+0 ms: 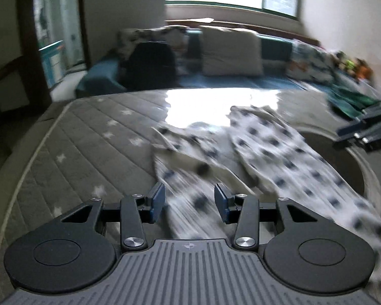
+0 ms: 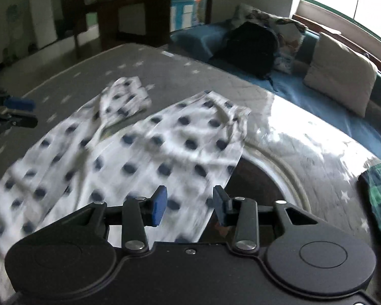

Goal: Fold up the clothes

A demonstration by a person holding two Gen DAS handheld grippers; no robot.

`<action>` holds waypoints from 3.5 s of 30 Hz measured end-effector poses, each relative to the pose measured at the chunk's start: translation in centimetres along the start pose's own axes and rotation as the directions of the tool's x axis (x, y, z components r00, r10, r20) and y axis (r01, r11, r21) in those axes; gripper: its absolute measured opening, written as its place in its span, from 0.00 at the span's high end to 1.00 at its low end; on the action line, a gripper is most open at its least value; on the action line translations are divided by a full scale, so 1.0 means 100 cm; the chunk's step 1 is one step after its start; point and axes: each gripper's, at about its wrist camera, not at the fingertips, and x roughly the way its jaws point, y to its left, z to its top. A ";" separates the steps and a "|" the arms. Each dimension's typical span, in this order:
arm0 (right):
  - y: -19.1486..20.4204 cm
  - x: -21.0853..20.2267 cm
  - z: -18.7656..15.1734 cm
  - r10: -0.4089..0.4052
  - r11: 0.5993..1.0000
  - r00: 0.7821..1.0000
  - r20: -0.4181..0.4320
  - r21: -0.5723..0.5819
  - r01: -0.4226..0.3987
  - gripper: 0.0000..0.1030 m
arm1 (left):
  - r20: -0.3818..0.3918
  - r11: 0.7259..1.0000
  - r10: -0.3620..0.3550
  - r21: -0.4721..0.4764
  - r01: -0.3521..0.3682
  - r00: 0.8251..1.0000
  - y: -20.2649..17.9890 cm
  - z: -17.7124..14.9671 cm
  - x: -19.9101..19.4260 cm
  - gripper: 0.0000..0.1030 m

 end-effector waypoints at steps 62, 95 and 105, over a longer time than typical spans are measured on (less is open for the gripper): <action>-0.057 0.123 0.058 -0.006 0.972 0.999 0.040 0.237 -0.003 0.59 | -0.045 0.920 0.106 -0.375 -0.116 0.993 0.049 0.060 0.129 0.96; -0.062 0.124 0.056 -0.009 0.972 0.999 0.052 0.235 -0.003 0.58 | -0.169 0.740 0.377 -0.536 -0.405 0.911 0.110 0.012 0.054 0.80; -0.061 0.119 0.057 -0.002 0.965 0.999 0.053 0.263 -0.012 0.58 | -0.177 0.711 0.272 -0.625 -0.321 0.946 0.112 -0.015 0.056 0.70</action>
